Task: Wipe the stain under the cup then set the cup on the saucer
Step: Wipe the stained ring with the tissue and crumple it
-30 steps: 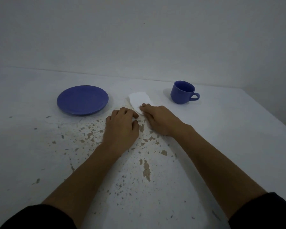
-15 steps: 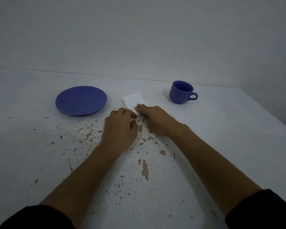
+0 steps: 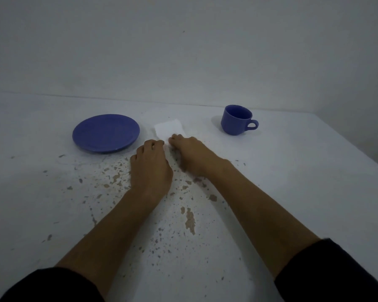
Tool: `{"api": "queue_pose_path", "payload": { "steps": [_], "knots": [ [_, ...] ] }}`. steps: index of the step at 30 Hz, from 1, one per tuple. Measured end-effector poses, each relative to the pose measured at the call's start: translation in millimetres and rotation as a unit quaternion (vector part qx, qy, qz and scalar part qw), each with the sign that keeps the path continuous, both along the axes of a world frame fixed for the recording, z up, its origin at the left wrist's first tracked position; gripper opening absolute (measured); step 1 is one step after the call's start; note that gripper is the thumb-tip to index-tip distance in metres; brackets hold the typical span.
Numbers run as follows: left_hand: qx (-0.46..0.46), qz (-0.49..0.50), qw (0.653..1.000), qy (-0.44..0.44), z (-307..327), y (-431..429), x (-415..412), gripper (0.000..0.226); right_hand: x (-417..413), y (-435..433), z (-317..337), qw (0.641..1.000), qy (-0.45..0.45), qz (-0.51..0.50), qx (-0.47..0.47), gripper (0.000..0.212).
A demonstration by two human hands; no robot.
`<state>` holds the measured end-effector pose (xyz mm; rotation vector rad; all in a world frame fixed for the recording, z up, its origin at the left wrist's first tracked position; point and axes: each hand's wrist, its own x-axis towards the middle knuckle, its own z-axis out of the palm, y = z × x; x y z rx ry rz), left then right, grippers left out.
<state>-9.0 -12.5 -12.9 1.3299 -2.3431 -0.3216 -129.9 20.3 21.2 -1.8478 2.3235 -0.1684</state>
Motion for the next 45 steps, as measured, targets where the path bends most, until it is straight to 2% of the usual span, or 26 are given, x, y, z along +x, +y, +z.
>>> {"api": "queue_pose_path", "payload": {
  "steps": [4,10,14,18,22,26,35,39,45],
  "knots": [
    [0.007,-0.006,1.0,-0.028,2.4,2.8,2.3,0.046,-14.9,24.2,-1.7,1.0,0.008,0.009,0.02,0.063],
    [0.006,-0.041,0.997,-0.066,3.9,5.4,8.8,0.056,-27.0,6.8,3.8,0.998,-0.001,-0.067,-0.008,0.057],
    [0.014,-0.038,0.998,-0.044,2.2,6.9,8.6,0.06,1.3,-8.3,5.6,0.999,-0.014,-0.029,-0.017,0.057],
    [0.018,-0.039,0.998,-0.049,-0.3,6.3,9.4,0.06,15.6,2.7,-8.5,0.999,-0.017,0.012,-0.03,0.035],
    [0.021,-0.04,0.998,-0.046,1.4,5.9,10.3,0.061,-5.8,24.9,-0.9,1.0,0.013,0.017,0.023,0.058],
    [0.021,-0.046,0.998,-0.042,4.0,7.1,12.2,0.059,-27.5,28.2,8.4,0.999,0.021,-0.03,0.031,0.057],
    [0.003,-0.045,0.999,-0.029,1.8,5.8,11.1,0.054,-8.3,39.4,7.0,0.99,0.069,-0.105,0.065,0.05],
    [-0.002,-0.042,0.999,-0.025,0.8,5.6,9.8,0.054,-3.9,29.5,2.0,0.99,0.06,-0.105,0.073,0.072],
    [-0.007,-0.044,0.998,-0.034,-0.9,4.2,8.6,0.055,-12.4,12.0,7.5,0.996,0.007,-0.076,0.034,0.071]
  ]
}}
